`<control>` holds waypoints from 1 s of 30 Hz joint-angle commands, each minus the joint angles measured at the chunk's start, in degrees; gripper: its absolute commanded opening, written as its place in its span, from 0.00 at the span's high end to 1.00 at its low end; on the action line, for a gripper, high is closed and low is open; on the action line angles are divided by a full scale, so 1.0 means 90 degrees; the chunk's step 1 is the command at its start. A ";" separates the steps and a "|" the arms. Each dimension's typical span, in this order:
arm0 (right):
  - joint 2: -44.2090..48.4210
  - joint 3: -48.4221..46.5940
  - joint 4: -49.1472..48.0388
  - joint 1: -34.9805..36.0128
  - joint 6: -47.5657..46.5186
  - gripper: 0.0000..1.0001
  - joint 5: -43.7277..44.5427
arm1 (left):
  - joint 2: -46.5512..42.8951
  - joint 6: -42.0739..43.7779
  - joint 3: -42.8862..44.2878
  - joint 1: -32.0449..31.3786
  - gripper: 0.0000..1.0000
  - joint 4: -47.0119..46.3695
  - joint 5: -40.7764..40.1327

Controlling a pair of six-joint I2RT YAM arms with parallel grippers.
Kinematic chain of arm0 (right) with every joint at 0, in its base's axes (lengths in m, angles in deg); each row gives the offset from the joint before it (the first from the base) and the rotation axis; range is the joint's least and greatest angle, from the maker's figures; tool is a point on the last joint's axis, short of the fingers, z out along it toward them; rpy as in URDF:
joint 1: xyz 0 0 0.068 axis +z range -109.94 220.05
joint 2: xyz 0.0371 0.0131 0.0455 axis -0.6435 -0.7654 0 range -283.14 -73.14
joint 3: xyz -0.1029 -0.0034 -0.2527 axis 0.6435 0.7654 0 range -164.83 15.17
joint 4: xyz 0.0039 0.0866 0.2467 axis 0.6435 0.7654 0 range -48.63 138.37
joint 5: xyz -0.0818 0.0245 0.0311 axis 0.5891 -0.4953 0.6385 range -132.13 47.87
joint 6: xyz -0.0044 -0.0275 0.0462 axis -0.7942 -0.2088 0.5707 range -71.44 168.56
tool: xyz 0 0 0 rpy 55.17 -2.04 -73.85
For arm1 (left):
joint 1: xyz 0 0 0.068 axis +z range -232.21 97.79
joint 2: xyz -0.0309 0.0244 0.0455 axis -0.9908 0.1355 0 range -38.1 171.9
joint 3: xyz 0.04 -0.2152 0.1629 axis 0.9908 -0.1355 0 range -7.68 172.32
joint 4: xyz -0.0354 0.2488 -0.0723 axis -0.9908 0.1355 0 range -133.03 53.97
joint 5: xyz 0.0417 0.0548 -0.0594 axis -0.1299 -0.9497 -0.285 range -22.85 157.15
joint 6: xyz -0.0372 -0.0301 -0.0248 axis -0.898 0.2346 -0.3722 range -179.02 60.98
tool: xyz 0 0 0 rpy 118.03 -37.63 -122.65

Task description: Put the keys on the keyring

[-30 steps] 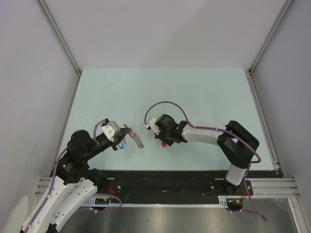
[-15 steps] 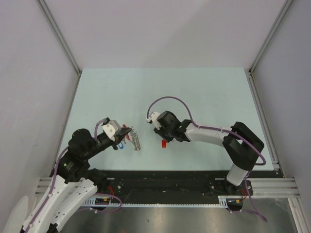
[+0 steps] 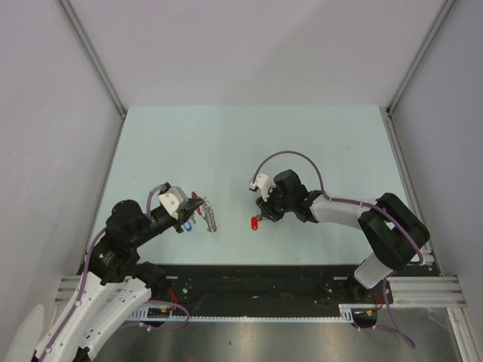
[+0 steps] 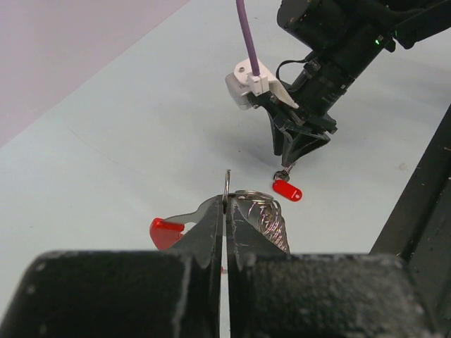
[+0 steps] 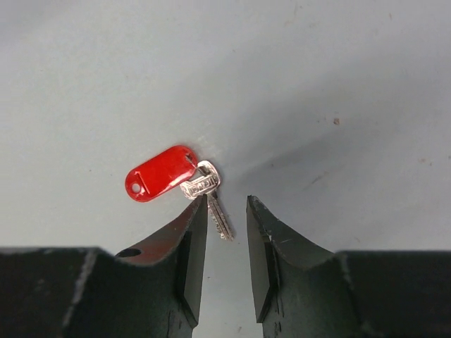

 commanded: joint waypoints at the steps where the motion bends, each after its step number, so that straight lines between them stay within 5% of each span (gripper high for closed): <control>1: 0.0279 0.0233 -0.0899 -0.0242 -0.0703 0.66 -0.1178 | 0.0037 -0.0121 -0.0013 0.0077 1.00 -0.0268 0.0177; 30: -0.0580 0.0360 -0.1525 -0.0643 -0.1631 0.63 -0.2858 | 0.0262 -0.0053 -0.0003 0.0155 1.00 -0.0259 0.0333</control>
